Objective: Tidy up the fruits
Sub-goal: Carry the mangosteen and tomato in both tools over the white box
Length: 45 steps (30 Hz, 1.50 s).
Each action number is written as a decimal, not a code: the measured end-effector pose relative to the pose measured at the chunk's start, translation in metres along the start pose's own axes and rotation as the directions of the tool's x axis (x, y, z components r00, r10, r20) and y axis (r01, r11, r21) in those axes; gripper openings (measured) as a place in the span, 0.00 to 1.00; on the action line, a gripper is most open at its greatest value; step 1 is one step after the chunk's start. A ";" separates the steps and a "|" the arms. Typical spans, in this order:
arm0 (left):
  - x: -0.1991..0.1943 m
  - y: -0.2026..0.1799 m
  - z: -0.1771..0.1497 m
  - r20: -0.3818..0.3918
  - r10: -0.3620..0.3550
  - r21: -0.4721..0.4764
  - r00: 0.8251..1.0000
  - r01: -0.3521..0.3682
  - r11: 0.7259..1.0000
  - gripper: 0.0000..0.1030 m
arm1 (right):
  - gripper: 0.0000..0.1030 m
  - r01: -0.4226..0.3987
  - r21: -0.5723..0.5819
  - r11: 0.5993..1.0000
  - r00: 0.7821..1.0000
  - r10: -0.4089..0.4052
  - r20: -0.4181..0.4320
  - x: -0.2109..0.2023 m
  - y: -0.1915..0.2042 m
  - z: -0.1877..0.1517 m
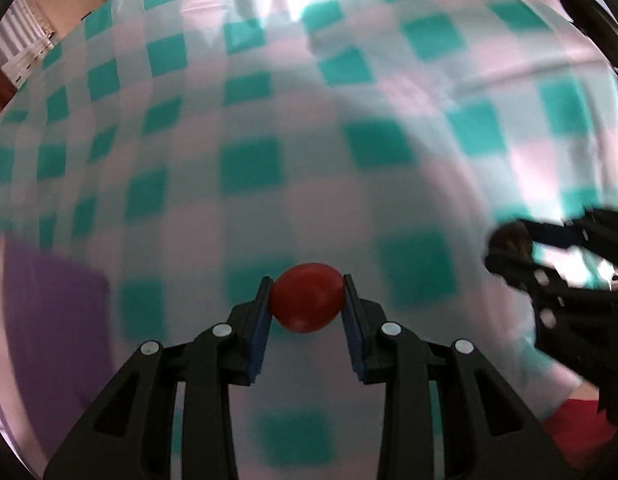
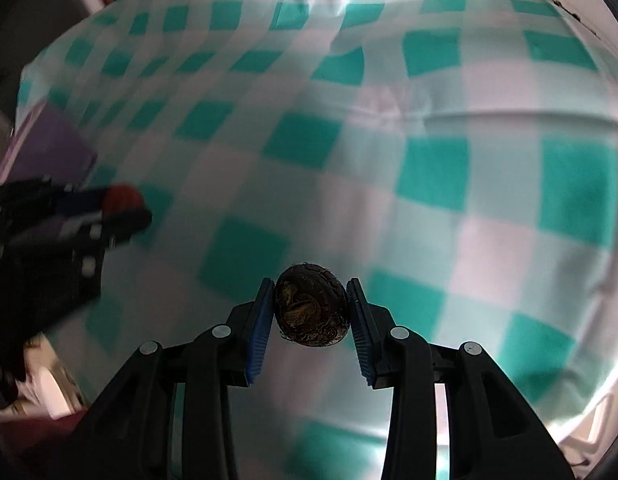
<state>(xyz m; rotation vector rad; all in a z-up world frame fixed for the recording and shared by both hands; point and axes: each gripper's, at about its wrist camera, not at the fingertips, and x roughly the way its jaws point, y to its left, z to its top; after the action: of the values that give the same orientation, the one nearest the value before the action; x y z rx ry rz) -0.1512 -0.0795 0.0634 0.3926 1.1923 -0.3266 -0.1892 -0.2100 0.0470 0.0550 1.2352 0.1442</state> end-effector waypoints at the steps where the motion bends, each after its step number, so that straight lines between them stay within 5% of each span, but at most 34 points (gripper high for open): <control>1: -0.004 -0.016 -0.011 0.004 0.000 0.006 1.000 0.000 1.000 0.33 | 0.36 0.000 -0.014 1.000 1.000 0.000 -0.001 -0.004 -0.003 -0.008; 10: -0.039 -0.089 -0.060 0.053 0.036 0.104 0.998 -0.041 0.994 0.33 | 0.36 -0.036 -0.073 0.997 0.999 0.037 0.025 -0.035 -0.014 -0.054; 21: -0.075 -0.068 -0.079 0.117 0.099 0.035 0.988 -0.103 0.994 0.33 | 0.36 -0.072 -0.099 0.992 0.995 0.079 0.066 -0.060 0.001 -0.057; 33: -0.100 0.003 -0.102 0.178 0.151 -0.118 0.972 -0.131 0.984 0.33 | 0.36 -0.118 -0.208 0.971 0.989 0.133 0.057 -0.056 0.075 -0.021; 45: -0.133 0.167 -0.109 0.256 0.198 -0.359 0.946 -0.097 0.928 0.33 | 0.36 -0.199 -0.323 0.925 0.963 0.245 0.108 -0.068 0.218 0.074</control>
<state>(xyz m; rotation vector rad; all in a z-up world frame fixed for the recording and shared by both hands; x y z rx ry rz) -0.2117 0.1242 0.1741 0.1226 0.9024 -0.0363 -0.1586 -0.0006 0.1609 -0.0667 1.0440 0.5230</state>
